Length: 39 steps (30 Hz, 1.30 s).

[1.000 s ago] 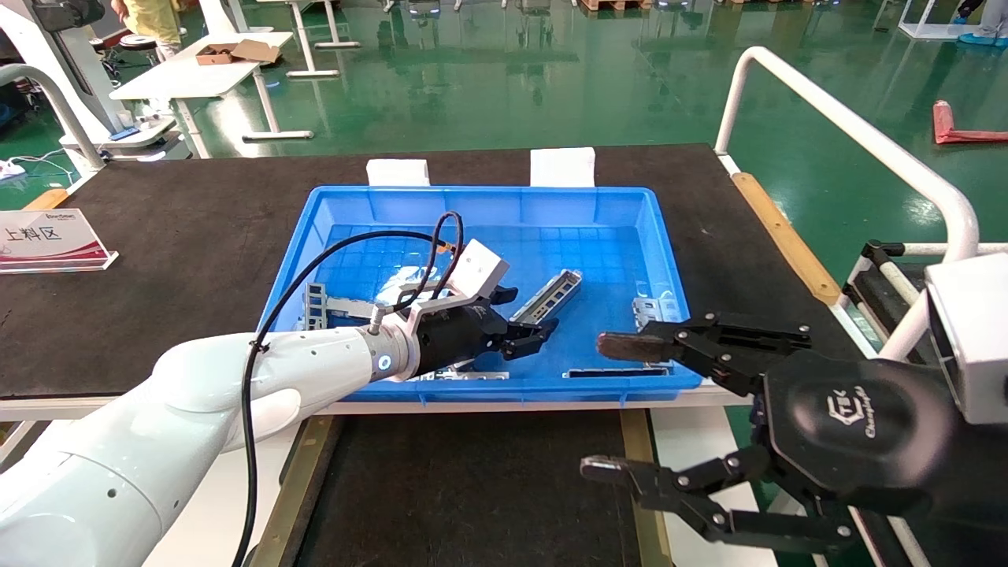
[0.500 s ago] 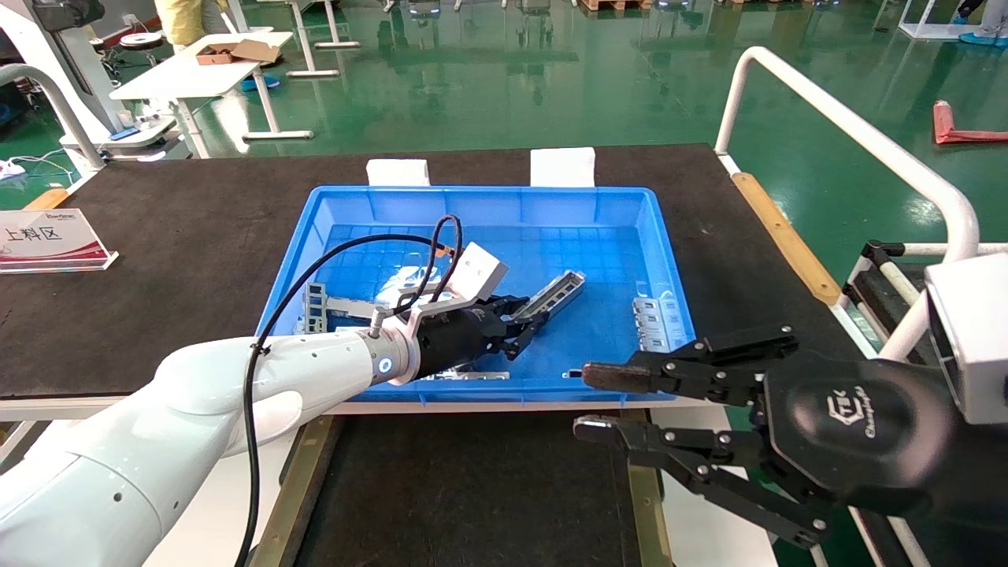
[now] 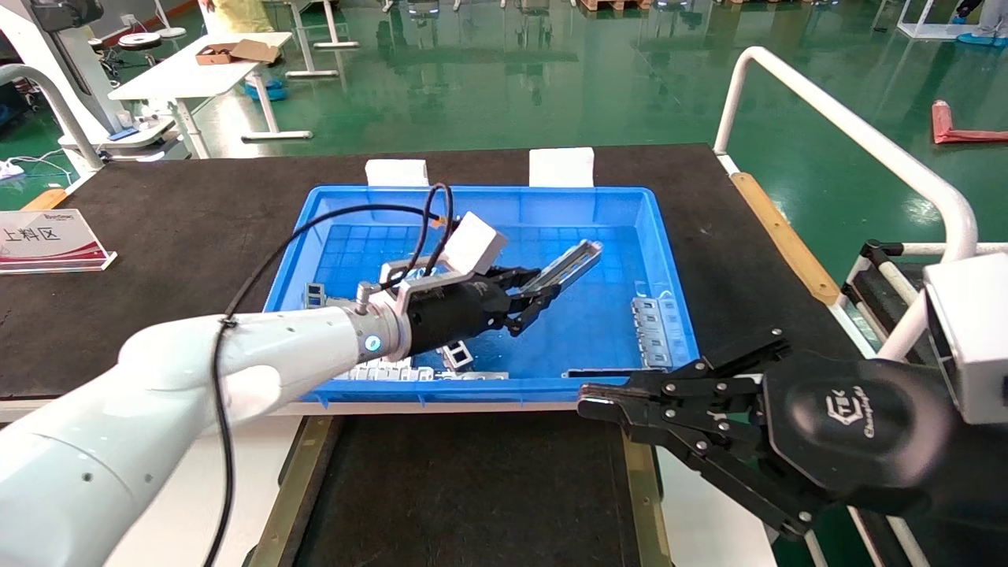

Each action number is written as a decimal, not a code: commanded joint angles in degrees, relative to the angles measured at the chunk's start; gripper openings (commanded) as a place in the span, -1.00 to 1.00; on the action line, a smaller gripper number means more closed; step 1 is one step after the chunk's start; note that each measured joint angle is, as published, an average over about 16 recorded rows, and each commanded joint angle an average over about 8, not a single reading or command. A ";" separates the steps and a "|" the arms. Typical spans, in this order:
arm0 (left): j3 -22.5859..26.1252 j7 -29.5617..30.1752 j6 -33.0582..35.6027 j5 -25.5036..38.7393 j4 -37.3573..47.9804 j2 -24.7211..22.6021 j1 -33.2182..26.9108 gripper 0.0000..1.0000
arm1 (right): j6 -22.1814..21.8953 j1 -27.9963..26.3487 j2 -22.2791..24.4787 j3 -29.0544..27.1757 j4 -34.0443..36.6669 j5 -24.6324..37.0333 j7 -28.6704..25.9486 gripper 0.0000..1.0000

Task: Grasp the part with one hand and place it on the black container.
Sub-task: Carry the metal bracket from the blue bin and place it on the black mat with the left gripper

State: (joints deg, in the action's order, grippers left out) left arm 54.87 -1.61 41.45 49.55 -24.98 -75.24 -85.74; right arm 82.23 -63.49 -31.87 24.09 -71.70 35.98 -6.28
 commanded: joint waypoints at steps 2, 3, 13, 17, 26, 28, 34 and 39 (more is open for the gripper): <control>-1.15 -2.64 3.47 -1.64 -0.55 1.16 -0.34 -1.00 | 0.00 0.00 0.00 0.00 0.00 0.00 0.00 -1.00; -1.53 -3.37 4.96 -2.15 -1.03 1.88 -0.33 -1.00 | 0.00 0.00 0.00 0.00 0.00 0.00 0.00 -1.00; -3.31 -3.59 18.31 -5.95 -13.47 13.31 2.12 -1.00 | 0.00 0.00 0.00 0.00 0.00 0.00 0.00 -1.00; -3.51 -0.33 20.21 -7.40 -22.03 18.77 4.38 -1.00 | 0.00 0.00 0.00 0.00 0.00 0.00 0.00 -1.00; -3.15 6.18 16.21 -8.50 -41.15 28.82 10.92 -1.00 | 0.00 0.00 0.00 0.00 0.00 0.00 0.00 -1.00; -2.76 7.08 14.49 -8.34 -44.67 30.67 12.99 -1.00 | 0.00 0.00 0.00 0.00 0.00 0.00 0.00 -1.00; -0.90 9.05 8.84 -7.42 -51.17 34.29 19.70 -1.00 | 0.00 0.00 0.00 0.00 0.00 0.00 0.00 -1.00; 1.00 9.03 5.26 -6.32 -52.05 35.20 24.96 -1.00 | 0.00 0.00 0.00 0.00 0.00 0.00 0.00 -1.00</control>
State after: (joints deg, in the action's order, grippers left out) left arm 55.81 7.86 45.94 43.08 -76.73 -40.41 -60.88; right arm 82.23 -63.49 -31.87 24.10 -71.70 35.98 -6.27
